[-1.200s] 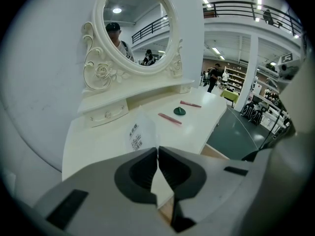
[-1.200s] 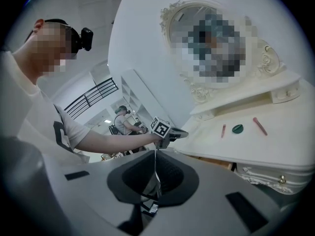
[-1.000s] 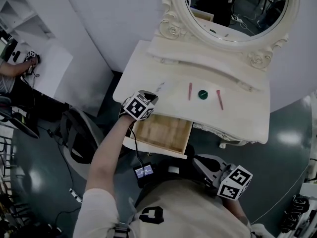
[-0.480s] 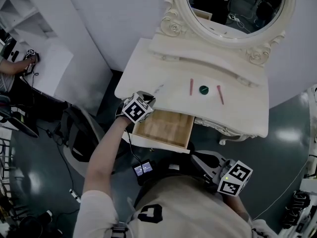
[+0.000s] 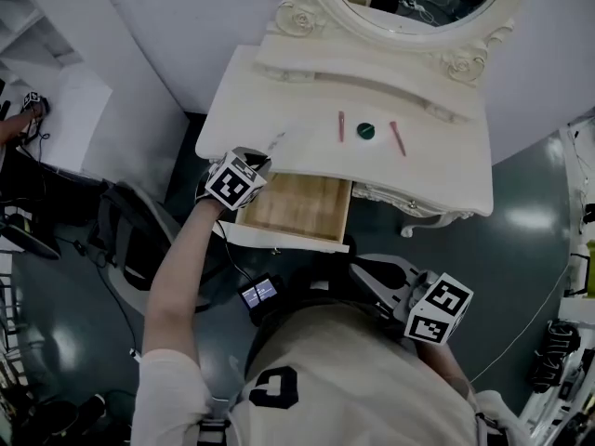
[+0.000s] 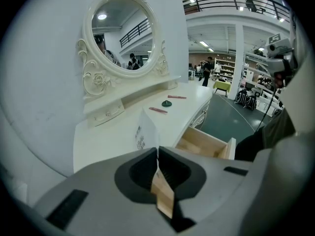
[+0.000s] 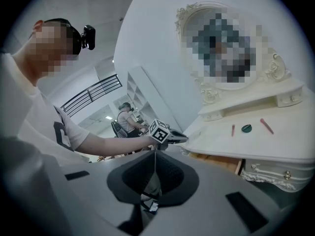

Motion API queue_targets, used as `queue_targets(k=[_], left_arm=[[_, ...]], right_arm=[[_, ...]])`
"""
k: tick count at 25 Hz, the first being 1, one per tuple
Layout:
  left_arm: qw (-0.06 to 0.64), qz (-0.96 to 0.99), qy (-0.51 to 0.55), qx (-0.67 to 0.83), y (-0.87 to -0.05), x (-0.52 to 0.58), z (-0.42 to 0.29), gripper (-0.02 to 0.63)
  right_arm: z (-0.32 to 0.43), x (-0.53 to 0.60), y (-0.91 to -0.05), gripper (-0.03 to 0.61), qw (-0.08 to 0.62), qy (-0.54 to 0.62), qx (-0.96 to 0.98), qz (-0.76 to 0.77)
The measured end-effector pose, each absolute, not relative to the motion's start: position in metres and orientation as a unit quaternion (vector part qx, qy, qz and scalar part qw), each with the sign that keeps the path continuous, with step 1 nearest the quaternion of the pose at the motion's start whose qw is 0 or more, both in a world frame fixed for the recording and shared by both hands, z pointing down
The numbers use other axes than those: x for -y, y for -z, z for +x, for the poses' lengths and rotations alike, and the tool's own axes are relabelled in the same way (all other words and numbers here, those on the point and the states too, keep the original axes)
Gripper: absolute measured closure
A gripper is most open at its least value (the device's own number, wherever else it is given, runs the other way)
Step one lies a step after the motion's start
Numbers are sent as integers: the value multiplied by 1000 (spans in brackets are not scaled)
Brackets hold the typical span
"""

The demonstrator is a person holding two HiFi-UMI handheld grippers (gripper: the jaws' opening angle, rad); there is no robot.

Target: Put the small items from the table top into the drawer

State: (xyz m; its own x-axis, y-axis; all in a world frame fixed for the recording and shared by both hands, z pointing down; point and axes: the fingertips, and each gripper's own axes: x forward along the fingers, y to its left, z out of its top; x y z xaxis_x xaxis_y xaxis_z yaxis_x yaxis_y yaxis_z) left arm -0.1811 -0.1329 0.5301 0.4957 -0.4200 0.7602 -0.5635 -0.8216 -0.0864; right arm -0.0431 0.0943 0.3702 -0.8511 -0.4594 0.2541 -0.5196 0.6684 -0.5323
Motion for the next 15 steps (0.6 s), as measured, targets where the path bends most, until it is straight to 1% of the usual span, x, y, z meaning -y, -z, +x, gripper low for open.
queue_targets(k=[9,15], left_arm=[[73,867,-409,274,-527,120,-175,551],[87,869,-395,283,-525,116,-181,551]], right_arm=[[-42,-112,-370,549,60,-299,908,287],[-45,-127,-373,549,73,-299,905,295]])
